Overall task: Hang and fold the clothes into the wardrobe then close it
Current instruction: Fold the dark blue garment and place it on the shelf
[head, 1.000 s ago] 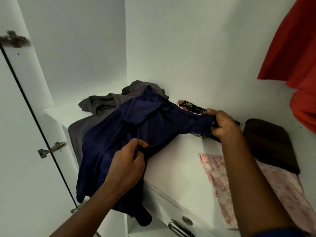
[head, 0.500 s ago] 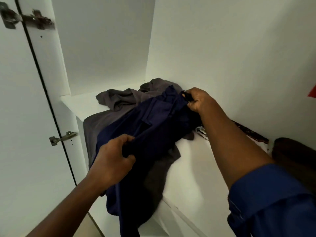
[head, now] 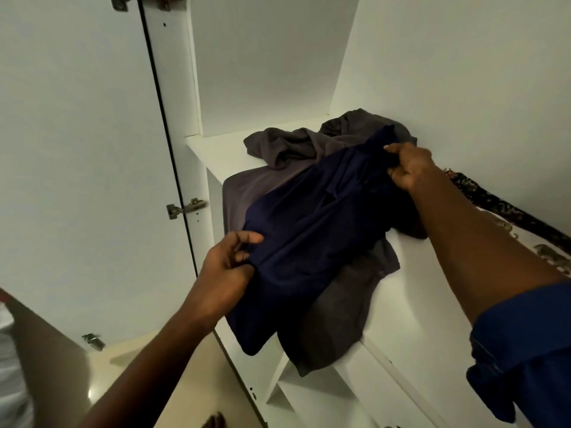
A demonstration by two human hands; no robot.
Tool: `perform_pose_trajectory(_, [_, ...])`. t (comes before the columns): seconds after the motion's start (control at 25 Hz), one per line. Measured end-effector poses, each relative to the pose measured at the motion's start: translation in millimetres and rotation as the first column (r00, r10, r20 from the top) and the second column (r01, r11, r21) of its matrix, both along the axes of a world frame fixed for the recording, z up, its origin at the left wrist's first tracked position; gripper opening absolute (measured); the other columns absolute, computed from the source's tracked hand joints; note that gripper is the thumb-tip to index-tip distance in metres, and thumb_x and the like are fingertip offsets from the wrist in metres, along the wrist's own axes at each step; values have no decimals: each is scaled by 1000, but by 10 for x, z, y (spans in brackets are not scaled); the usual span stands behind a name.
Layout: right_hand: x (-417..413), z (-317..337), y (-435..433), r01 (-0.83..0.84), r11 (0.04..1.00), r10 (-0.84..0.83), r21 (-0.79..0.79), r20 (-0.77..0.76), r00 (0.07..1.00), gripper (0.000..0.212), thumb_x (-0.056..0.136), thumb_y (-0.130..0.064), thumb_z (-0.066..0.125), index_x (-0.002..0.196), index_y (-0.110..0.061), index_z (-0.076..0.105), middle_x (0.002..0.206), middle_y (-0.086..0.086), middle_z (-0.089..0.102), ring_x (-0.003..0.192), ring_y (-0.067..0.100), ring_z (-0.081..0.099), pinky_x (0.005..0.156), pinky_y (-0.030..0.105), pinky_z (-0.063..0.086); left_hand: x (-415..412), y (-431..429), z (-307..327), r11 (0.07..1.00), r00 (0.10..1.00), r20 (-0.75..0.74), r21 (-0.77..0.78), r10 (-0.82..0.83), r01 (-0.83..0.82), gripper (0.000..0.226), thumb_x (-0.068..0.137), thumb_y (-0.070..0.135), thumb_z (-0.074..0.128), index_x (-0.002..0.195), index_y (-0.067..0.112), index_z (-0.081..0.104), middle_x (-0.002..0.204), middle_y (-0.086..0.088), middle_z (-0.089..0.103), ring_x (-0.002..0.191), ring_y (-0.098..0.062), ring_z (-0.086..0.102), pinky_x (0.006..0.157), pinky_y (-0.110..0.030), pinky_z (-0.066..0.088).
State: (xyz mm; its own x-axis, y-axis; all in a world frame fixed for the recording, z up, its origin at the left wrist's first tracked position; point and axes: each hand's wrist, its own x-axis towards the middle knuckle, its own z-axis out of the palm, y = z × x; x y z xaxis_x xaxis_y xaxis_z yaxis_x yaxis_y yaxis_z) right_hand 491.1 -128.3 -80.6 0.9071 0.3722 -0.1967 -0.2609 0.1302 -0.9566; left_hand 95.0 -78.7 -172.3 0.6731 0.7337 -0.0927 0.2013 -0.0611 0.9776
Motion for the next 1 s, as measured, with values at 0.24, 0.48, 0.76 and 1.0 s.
perform_pose_trajectory(0.24, [-69, 196, -83, 3, 963, -17, 268, 52, 998, 19, 87, 17, 64, 98, 1, 63, 101, 17, 66, 87, 27, 68, 63, 27, 60, -43, 71, -127, 990, 995, -100, 138, 6, 8, 48, 90, -13, 51, 109, 28, 68, 96, 3, 74, 90, -22, 71, 82, -43, 61])
perform_pose_trajectory(0.48, [-157, 309, -117, -271, 941, 313, -202, 221, 924, 45, 96, 1, 62, 138, -10, 51, 118, 11, 65, 92, 32, 73, 89, 41, 60, 280, 159, 126, 800, 991, 71, 585, 113, -133, 43, 85, 3, 61, 116, 33, 61, 115, 17, 63, 105, -1, 60, 87, -23, 49])
perform_pose_trajectory(0.76, [-41, 32, -787, 472, 748, -31, -466, 686, 726, 17, 96, -25, 63, 101, -12, 74, 101, 5, 75, 89, 20, 68, 81, 28, 50, 1897, 579, 662, 773, 973, 64, 620, -222, 135, 38, 91, 36, 68, 127, 32, 55, 125, 12, 60, 114, -10, 60, 99, -44, 54])
perform_pose_trajectory(1.0, [-3, -269, -1196, 351, 543, 52, -763, 447, 893, 31, 94, -47, 66, 105, -19, 70, 97, 0, 71, 88, 19, 68, 75, 31, 49, 2996, 817, 961, 701, 972, -142, 674, -187, 233, 80, 88, 74, 54, 149, 23, 41, 151, -8, 48, 138, -31, 45, 109, -54, 40])
